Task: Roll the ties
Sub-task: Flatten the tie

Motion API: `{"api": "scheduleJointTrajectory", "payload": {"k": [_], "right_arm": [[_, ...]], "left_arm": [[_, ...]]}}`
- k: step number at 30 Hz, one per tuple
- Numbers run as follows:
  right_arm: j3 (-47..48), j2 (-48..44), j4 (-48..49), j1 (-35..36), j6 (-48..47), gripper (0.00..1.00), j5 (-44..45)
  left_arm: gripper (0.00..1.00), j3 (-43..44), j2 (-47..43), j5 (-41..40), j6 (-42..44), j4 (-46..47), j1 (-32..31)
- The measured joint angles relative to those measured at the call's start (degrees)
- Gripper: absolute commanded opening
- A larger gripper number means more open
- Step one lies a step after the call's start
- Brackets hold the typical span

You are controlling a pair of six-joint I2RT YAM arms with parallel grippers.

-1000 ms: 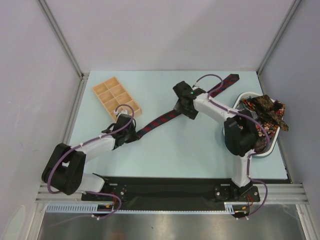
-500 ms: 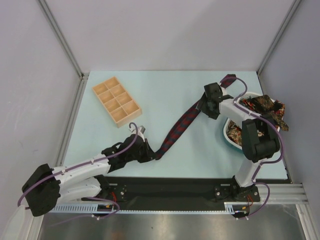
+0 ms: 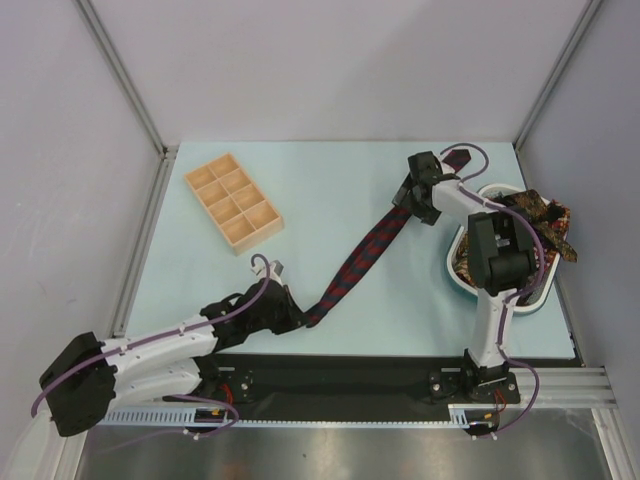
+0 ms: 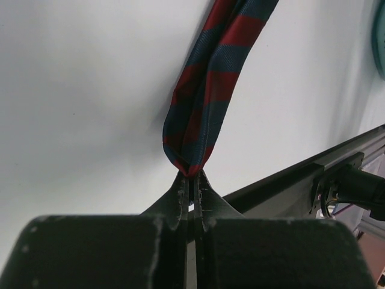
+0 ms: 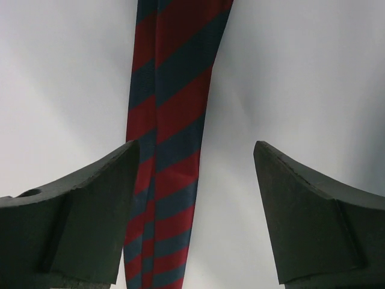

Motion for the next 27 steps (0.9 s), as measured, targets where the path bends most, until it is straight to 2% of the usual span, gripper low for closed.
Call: {"api": "scheduleJointTrajectory", "payload": {"k": [2, 6, 17, 21, 27], "right_arm": [[2.08, 2.05, -0.63, 0.00, -0.44, 0.80, 0.48], [7.17, 5.66, -2.80, 0.07, -1.14, 0.72, 1.44], [17.59, 14.25, -6.56, 0.07, -2.10, 0.61, 4.57], [22.73, 17.40, -9.33, 0.04, -2.97, 0.29, 6.34], [29.68, 21.29, -13.57, -0.11, -4.39, 0.28, 6.84]], "left_arm": [[0.00, -0.11, -0.68, -0.72, 0.00, -0.44, 0.00], [0.00, -0.15, -2.60, -1.55, 0.02, -1.57, 0.09], [0.00, -1.05, -3.89, -0.74, 0.55, -2.23, 3.41], [0.00, -2.49, -6.05, 0.81, 1.03, -2.43, 6.60], [0.00, -2.51, -5.03, 2.73, 1.79, -1.36, 7.37]]}}
